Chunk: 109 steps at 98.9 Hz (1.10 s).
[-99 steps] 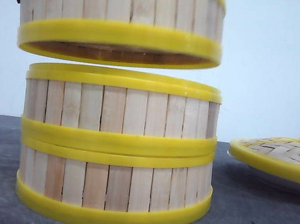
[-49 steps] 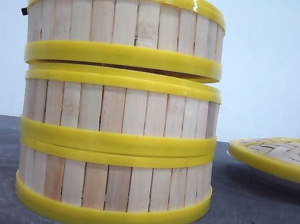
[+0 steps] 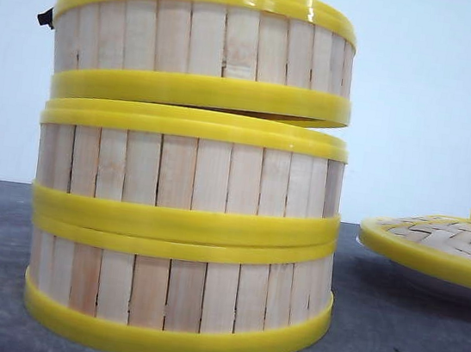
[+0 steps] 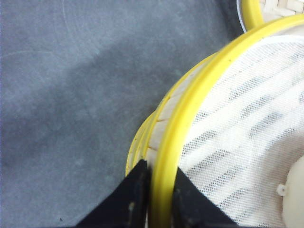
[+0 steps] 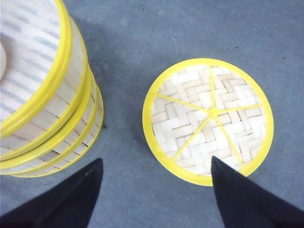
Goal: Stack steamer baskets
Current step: 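Press the basket down onto the stack with the left gripper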
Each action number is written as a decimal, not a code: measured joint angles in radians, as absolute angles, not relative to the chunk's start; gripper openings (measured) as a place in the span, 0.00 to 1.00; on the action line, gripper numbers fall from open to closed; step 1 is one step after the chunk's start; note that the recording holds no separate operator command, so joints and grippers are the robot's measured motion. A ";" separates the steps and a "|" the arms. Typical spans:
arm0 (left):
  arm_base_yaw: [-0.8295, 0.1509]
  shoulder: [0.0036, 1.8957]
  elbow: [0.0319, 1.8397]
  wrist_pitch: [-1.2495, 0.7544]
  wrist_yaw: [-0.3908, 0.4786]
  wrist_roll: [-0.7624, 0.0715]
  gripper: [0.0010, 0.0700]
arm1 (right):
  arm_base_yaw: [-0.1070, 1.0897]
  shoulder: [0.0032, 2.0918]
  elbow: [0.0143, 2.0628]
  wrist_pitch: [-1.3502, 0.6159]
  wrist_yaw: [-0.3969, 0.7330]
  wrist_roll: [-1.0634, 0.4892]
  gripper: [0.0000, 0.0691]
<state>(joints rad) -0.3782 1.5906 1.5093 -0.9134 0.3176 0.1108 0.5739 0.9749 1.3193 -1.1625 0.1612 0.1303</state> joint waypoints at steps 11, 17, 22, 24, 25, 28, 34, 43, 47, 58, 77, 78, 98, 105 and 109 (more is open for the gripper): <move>-0.385 1.591 1.509 -0.914 0.318 0.110 0.03 | 0.574 0.975 1.319 -1.163 0.161 0.130 0.64; -0.389 1.591 1.509 -0.915 0.318 0.110 0.03 | 0.574 0.975 1.319 -1.163 0.161 0.130 0.64; -0.392 1.591 1.509 -0.916 0.318 0.110 0.03 | 0.574 0.975 1.319 -1.163 0.161 0.130 0.64; -0.393 1.591 1.509 -0.916 0.319 0.110 0.03 | 0.574 0.975 1.319 -1.163 0.161 0.130 0.64; -0.394 1.591 1.509 -0.916 0.319 0.110 0.03 | 0.574 0.975 1.319 -1.163 0.161 0.131 0.64; -0.394 1.591 1.509 -0.917 0.319 0.110 0.03 | 0.574 0.975 1.319 -1.163 0.161 0.131 0.64; -0.395 1.591 1.509 -0.925 0.319 0.110 0.03 | 0.574 0.975 1.319 -1.163 0.161 0.131 0.64; -0.395 1.592 1.509 -0.939 0.318 0.110 0.03 | 0.574 0.975 1.319 -1.163 0.161 0.130 0.64; -0.395 1.593 1.509 -0.939 0.318 0.110 0.03 | 0.574 0.975 1.319 -1.163 0.161 0.130 0.64; -0.395 1.596 1.509 -0.939 0.318 0.109 0.03 | 0.574 0.975 1.319 -1.163 0.161 0.130 0.64; -0.395 1.601 1.509 -0.939 0.318 0.108 0.03 | 0.574 0.975 1.319 -1.163 0.161 0.130 0.64; -0.395 1.602 1.509 -0.939 0.318 0.108 0.03 | 0.574 0.975 1.319 -1.163 0.161 0.131 0.64; -0.395 1.611 1.510 -0.939 0.316 0.104 0.03 | 0.574 0.975 1.319 -1.163 0.162 0.131 0.64; -0.395 1.613 1.510 -0.940 0.316 0.104 0.03 | 0.574 0.975 1.319 -1.163 0.161 0.130 0.64; -0.395 1.613 1.510 -0.940 0.316 0.104 0.03 | 0.574 0.975 1.319 -1.163 0.161 0.130 0.64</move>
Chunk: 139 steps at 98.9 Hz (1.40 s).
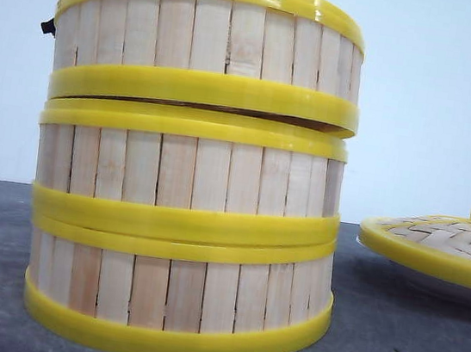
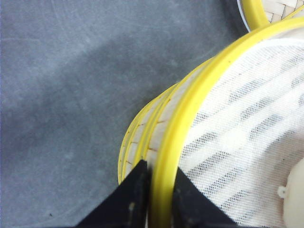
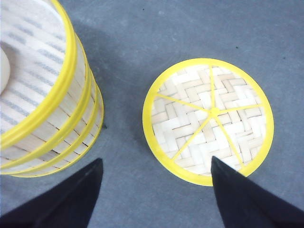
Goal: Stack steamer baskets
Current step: 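Press the basket down onto the stack with the left gripper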
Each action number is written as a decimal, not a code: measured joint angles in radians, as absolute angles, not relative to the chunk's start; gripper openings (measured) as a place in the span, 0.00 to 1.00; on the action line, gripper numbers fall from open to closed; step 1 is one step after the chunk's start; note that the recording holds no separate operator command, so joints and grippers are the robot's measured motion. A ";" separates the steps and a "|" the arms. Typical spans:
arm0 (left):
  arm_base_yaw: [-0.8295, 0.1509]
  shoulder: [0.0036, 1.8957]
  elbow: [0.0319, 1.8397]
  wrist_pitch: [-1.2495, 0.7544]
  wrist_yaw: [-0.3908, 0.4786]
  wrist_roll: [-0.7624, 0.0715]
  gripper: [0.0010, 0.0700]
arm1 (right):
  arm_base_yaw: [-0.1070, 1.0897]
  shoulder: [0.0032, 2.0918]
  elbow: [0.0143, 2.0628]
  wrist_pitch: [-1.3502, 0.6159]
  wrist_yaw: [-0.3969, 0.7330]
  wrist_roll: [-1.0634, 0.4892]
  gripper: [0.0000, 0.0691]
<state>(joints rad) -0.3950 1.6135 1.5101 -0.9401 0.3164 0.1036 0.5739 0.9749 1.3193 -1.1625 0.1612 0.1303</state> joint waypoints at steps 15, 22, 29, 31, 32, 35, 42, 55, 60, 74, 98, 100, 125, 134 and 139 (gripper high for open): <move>-0.395 1.615 1.512 -0.944 0.317 0.104 0.03 | 0.574 0.975 1.319 -1.163 0.161 0.130 0.64; -0.389 1.615 1.512 -0.948 0.317 0.104 0.03 | 0.574 0.975 1.319 -1.163 0.161 0.131 0.64; -0.385 1.615 1.514 -0.959 0.311 0.104 0.03 | 0.574 0.975 1.319 -1.163 0.162 0.130 0.64; -0.384 1.615 1.514 -0.968 0.304 0.104 0.03 | 0.574 0.975 1.319 -1.163 0.162 0.131 0.64; -0.384 1.615 1.514 -0.974 0.301 0.104 0.03 | 0.574 0.975 1.319 -1.163 0.161 0.130 0.64; -0.380 1.618 1.514 -0.989 0.297 0.104 0.03 | 0.574 0.975 1.319 -1.163 0.161 0.130 0.64; -0.371 1.623 1.514 -1.001 0.296 0.104 0.03 | 0.574 0.975 1.319 -1.163 0.161 0.130 0.64; -0.366 1.623 1.514 -1.011 0.295 0.104 0.03 | 0.574 0.975 1.319 -1.163 0.161 0.131 0.64; -0.367 1.623 1.514 -1.008 0.295 0.104 0.03 | 0.574 0.975 1.319 -1.163 0.161 0.131 0.64; -0.368 1.623 1.514 -1.006 0.295 0.104 0.03 | 0.574 0.975 1.319 -1.163 0.161 0.131 0.64; -0.377 1.623 1.514 -0.991 0.294 0.088 0.03 | 0.574 0.975 1.319 -1.163 0.161 0.131 0.64; -0.378 1.623 1.514 -0.990 0.294 0.086 0.03 | 0.574 0.975 1.319 -1.163 0.161 0.131 0.64; -0.391 1.623 1.514 -0.984 0.287 0.076 0.03 | 0.574 0.975 1.319 -1.163 0.161 0.131 0.64; -0.395 1.623 1.514 -0.971 0.286 0.068 0.03 | 0.574 0.975 1.319 -1.163 0.161 0.131 0.64; -0.398 1.623 1.514 -0.964 0.286 0.064 0.03 | 0.574 0.975 1.319 -1.163 0.161 0.131 0.64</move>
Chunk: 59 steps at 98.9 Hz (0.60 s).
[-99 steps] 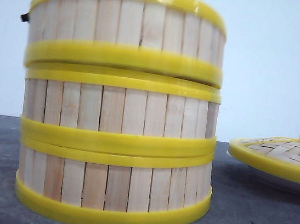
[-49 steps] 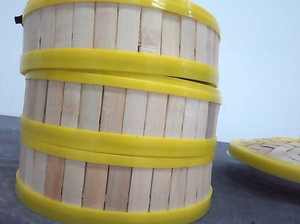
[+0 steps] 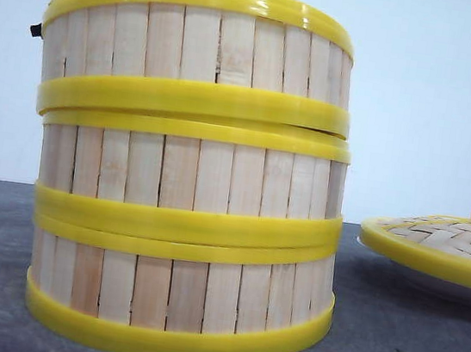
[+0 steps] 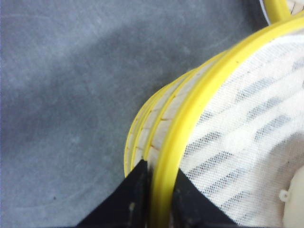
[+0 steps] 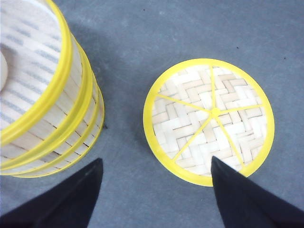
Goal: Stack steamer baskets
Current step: 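Press the basket down onto the stack with the left gripper, then grip the center hub of the bamboo lid with the right gripper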
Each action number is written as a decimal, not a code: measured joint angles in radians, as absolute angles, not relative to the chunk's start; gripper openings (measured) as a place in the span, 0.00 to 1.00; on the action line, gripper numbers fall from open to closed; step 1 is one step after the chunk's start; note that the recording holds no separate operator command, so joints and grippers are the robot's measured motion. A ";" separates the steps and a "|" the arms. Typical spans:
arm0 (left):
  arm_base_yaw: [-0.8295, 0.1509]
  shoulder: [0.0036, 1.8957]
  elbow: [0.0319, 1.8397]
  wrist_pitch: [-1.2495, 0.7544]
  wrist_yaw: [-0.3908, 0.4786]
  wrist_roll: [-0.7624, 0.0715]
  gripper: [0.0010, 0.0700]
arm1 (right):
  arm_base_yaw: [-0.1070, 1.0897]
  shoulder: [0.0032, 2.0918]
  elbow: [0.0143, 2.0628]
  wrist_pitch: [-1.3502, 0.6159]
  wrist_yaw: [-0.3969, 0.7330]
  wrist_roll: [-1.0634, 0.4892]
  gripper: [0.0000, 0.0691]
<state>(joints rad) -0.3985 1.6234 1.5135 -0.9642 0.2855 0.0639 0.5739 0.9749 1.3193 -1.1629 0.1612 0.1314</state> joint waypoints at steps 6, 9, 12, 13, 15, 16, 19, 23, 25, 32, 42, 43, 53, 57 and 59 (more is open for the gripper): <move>-0.402 1.623 1.514 -0.961 0.283 0.062 0.03 | 0.574 0.975 1.319 -1.163 0.161 0.131 0.64; -0.403 1.623 1.514 -0.960 0.283 0.061 0.03 | 0.574 0.975 1.319 -1.163 0.161 0.131 0.64; -0.403 1.623 1.514 -0.960 0.283 0.061 0.03 | 0.574 0.975 1.319 -1.163 0.161 0.131 0.64; -0.404 1.623 1.514 -0.960 0.283 0.060 0.03 | 0.574 0.975 1.319 -1.163 0.161 0.131 0.64; -0.404 1.623 1.514 -0.960 0.283 0.059 0.03 | 0.574 0.975 1.319 -1.163 0.161 0.131 0.64; -0.405 1.623 1.514 -0.960 0.283 0.059 0.03 | 0.574 0.975 1.319 -1.163 0.161 0.131 0.64; -0.406 1.623 1.514 -0.960 0.282 0.059 0.03 | 0.574 0.975 1.319 -1.163 0.161 0.131 0.64; -0.409 1.623 1.514 -0.960 0.279 0.059 0.03 | 0.574 0.975 1.319 -1.163 0.161 0.131 0.64; -0.410 1.623 1.514 -0.959 0.277 0.059 0.03 | 0.574 0.975 1.319 -1.163 0.161 0.131 0.64; -0.412 1.623 1.514 -0.955 0.276 0.056 0.03 | 0.574 0.975 1.319 -1.163 0.161 0.131 0.64; -0.416 1.623 1.514 -0.947 0.275 0.051 0.03 | 0.574 0.975 1.319 -1.163 0.161 0.131 0.64; -0.416 1.623 1.514 -0.945 0.276 0.051 0.03 | 0.574 0.975 1.319 -1.163 0.161 0.131 0.64; -0.424 1.624 1.513 -0.922 0.278 0.048 0.03 | 0.574 0.975 1.319 -1.163 0.161 0.131 0.64; -0.424 1.624 1.513 -0.921 0.278 0.048 0.03 | 0.574 0.975 1.319 -1.163 0.161 0.131 0.64; -0.424 1.624 1.513 -0.922 0.278 0.048 0.03 | 0.574 0.975 1.319 -1.163 0.161 0.131 0.64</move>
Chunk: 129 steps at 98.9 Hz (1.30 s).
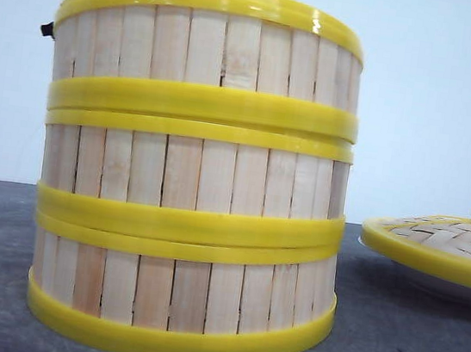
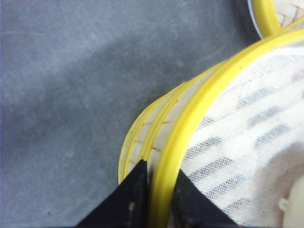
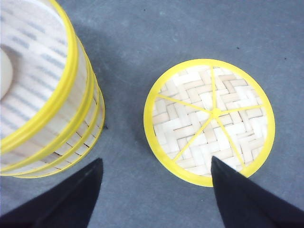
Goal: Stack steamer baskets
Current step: 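Grip the center hub of the bamboo lid with the right gripper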
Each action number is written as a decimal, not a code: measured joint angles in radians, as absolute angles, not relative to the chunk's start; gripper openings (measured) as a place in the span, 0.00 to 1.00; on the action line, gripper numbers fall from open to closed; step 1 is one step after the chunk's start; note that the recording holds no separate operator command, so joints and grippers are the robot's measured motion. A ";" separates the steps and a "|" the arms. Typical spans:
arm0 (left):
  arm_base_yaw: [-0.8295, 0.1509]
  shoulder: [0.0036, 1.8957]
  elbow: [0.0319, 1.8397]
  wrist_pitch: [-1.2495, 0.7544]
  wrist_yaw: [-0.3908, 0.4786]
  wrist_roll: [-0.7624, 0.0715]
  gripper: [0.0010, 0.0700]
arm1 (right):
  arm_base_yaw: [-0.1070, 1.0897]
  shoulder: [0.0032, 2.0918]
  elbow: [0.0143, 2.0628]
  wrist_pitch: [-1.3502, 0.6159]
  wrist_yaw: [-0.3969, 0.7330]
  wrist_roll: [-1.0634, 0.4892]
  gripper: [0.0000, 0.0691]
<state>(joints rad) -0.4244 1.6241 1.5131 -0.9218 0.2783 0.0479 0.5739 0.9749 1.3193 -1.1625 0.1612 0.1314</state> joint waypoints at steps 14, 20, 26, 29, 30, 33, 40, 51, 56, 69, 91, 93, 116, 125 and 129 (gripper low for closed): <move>-0.424 1.624 1.513 -0.921 0.279 0.047 0.03 | 0.574 0.975 1.319 -1.163 0.161 0.131 0.64; -0.424 1.624 1.513 -0.920 0.271 0.046 0.03 | 0.574 0.975 1.319 -1.163 0.161 0.131 0.64; -0.426 1.624 1.513 -0.918 0.263 0.040 0.03 | 0.574 0.975 1.319 -1.163 0.161 0.131 0.64; -0.426 1.624 1.513 -0.918 0.262 0.039 0.03 | 0.574 0.975 1.319 -1.163 0.161 0.131 0.64; -0.426 1.624 1.513 -0.918 0.262 0.039 0.03 | 0.574 0.975 1.319 -1.163 0.161 0.131 0.64; -0.426 1.624 1.513 -0.917 0.261 0.039 0.03 | 0.574 0.975 1.319 -1.163 0.161 0.131 0.64; -0.426 1.624 1.513 -0.917 0.261 0.038 0.03 | 0.574 0.975 1.319 -1.163 0.161 0.131 0.64; -0.426 1.624 1.512 -0.909 0.268 0.027 0.11 | 0.574 0.975 1.319 -1.163 0.161 0.132 0.64; -0.426 1.624 1.512 -0.894 0.269 0.022 0.21 | 0.574 0.975 1.319 -1.163 0.161 0.132 0.64; -0.426 1.624 1.512 -0.894 0.268 0.018 0.45 | 0.574 0.975 1.319 -1.163 0.167 0.135 0.64; -0.400 1.624 1.531 -0.925 0.269 0.018 0.50 | 0.562 0.974 1.317 -1.144 0.238 0.134 0.64; -0.395 1.624 1.538 -0.932 0.269 0.019 0.50 | 0.556 0.974 1.314 -1.137 0.238 0.133 0.64; -0.331 1.572 1.582 -0.952 0.276 0.051 0.50 | 0.416 0.970 1.170 -1.016 0.152 0.112 0.64; -0.294 1.501 1.583 -0.965 0.275 0.059 0.50 | 0.336 0.971 1.084 -0.922 0.077 0.101 0.64; -0.275 1.469 1.584 -0.973 0.275 0.060 0.50 | 0.302 0.973 1.048 -0.876 0.044 0.099 0.64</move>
